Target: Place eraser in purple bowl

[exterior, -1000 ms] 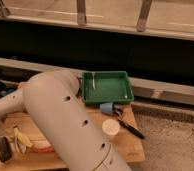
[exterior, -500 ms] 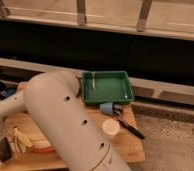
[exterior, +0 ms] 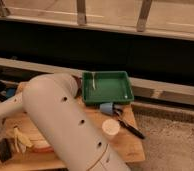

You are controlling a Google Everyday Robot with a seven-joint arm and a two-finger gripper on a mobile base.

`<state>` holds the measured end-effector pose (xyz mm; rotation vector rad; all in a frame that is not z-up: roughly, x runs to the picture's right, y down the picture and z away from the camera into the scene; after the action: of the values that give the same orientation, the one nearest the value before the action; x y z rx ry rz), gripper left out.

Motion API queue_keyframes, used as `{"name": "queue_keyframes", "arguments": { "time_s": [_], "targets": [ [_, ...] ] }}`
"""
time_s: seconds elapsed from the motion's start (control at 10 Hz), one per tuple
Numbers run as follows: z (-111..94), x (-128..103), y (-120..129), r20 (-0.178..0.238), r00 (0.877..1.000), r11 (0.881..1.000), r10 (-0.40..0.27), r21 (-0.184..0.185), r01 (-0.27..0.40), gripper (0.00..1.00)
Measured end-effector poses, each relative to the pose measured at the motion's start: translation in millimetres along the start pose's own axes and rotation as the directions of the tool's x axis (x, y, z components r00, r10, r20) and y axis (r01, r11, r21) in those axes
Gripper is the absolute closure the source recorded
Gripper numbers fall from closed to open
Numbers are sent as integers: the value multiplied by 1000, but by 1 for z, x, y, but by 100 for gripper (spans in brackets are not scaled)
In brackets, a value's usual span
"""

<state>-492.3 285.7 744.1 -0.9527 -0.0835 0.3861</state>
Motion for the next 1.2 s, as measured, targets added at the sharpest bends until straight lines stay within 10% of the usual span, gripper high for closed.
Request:
{"name": "queue_keyframes", "arguments": {
  "time_s": [0.3,0.9,1.2],
  "targets": [
    [14,-6,9,-24,1000,1000,5,5,-5,33],
    [6,-3,3,-27,1000,1000,7,12,-7,94],
    [10,-2,0,-46,998,996,53,76,-49,100]
  ]
}}
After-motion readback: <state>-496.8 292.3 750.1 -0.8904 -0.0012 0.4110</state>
